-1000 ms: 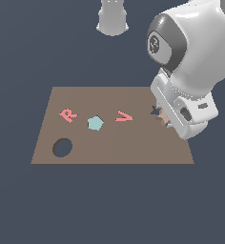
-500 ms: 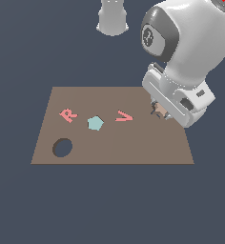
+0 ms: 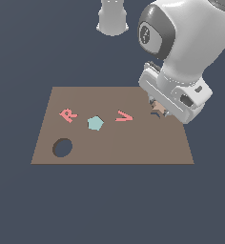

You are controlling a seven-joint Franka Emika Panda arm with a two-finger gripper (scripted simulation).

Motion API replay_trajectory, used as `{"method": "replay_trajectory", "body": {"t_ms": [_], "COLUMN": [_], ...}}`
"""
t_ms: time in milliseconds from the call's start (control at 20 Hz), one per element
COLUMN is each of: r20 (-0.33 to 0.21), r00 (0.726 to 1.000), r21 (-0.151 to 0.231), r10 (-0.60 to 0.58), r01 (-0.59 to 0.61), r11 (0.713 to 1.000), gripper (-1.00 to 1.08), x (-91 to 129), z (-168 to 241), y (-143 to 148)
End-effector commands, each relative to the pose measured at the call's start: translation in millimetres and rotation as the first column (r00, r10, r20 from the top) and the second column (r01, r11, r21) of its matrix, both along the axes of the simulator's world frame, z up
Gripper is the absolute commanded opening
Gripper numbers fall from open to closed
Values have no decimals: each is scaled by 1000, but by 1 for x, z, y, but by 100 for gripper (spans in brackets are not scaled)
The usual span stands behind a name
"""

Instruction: Insert a designated object into the corresponding slot on a board.

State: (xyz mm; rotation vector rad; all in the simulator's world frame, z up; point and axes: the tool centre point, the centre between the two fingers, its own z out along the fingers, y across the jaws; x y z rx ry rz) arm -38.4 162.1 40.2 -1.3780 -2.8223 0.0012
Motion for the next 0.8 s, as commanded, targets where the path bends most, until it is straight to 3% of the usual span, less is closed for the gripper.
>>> {"method": "replay_trajectory", "body": {"t_ms": [0,500,550,750], "r20": [0,0,0,0], "r00": [1000,1000,1000,1000], "r21": [0,-1,-1,-1], "r10": [1,-2,-2,-2], "r01": [-1,2,2,2], "r11": [1000,1000,1000,1000], "gripper": [-100,-100,100,100], "x": [0,0,0,0], "z": [0,-10,-10,-10], "y": [0,0,0,0]}}
